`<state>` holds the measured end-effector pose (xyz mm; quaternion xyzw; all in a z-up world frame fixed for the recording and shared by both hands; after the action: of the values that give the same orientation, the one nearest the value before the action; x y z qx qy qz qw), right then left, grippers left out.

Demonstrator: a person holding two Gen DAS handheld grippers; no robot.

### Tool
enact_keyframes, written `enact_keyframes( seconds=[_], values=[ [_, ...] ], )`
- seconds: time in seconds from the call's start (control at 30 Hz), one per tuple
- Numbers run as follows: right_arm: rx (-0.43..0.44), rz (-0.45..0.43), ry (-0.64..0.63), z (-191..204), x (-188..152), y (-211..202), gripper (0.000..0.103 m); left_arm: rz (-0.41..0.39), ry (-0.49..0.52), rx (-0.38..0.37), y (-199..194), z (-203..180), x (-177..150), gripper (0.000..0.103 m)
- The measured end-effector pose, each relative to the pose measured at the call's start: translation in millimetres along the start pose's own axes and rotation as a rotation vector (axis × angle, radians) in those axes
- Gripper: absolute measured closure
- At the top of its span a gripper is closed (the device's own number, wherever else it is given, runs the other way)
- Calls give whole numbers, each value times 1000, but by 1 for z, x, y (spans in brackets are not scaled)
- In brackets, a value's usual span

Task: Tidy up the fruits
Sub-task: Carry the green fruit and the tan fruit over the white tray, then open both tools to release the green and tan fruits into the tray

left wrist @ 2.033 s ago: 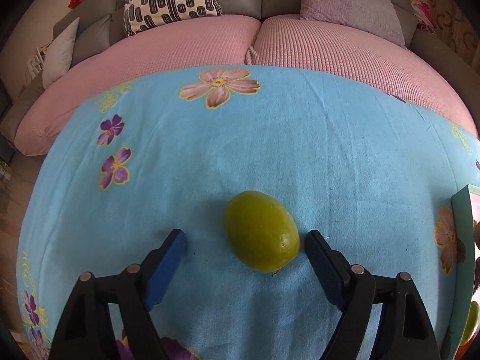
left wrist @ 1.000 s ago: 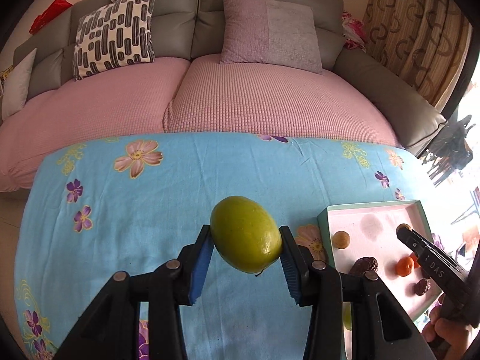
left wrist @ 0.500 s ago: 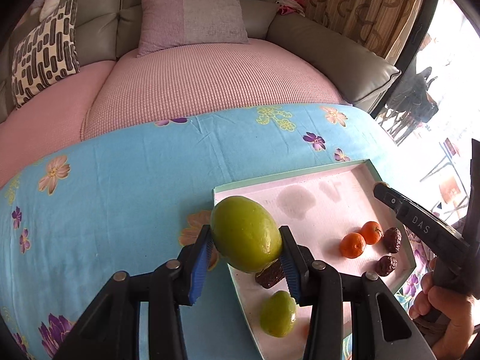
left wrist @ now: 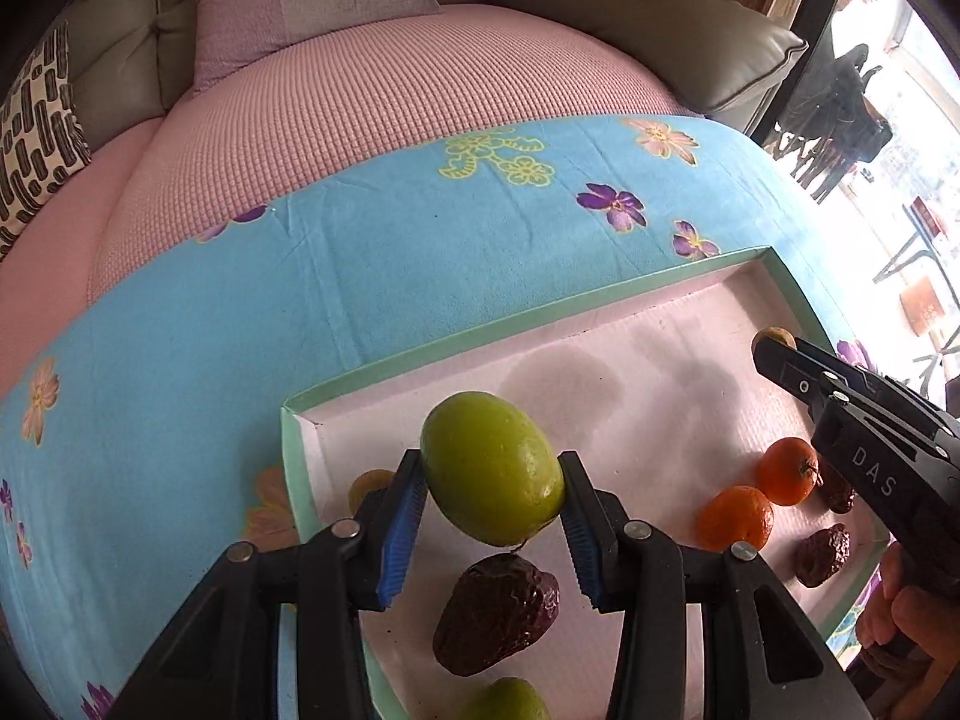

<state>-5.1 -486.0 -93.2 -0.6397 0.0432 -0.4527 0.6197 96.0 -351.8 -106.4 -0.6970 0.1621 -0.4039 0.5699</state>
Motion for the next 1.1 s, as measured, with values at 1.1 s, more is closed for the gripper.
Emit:
enact_keyframes(
  seconds=[1.1],
  values=[
    [-19,57,-43,12,-13,4,50,-86,-69,2,-36,12,-9,24]
  ],
)
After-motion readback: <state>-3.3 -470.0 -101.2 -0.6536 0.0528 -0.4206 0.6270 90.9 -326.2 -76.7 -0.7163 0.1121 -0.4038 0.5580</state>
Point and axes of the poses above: each gripper's, at about its wrist camera, not at the fingertips, and y roughly the way its jaws point, z to its left, x to its top, the point moved 8 cm from there along y, roughly the way its jaws point, and after that the axes turned 4 degrees about x, right-handed, at the moved point
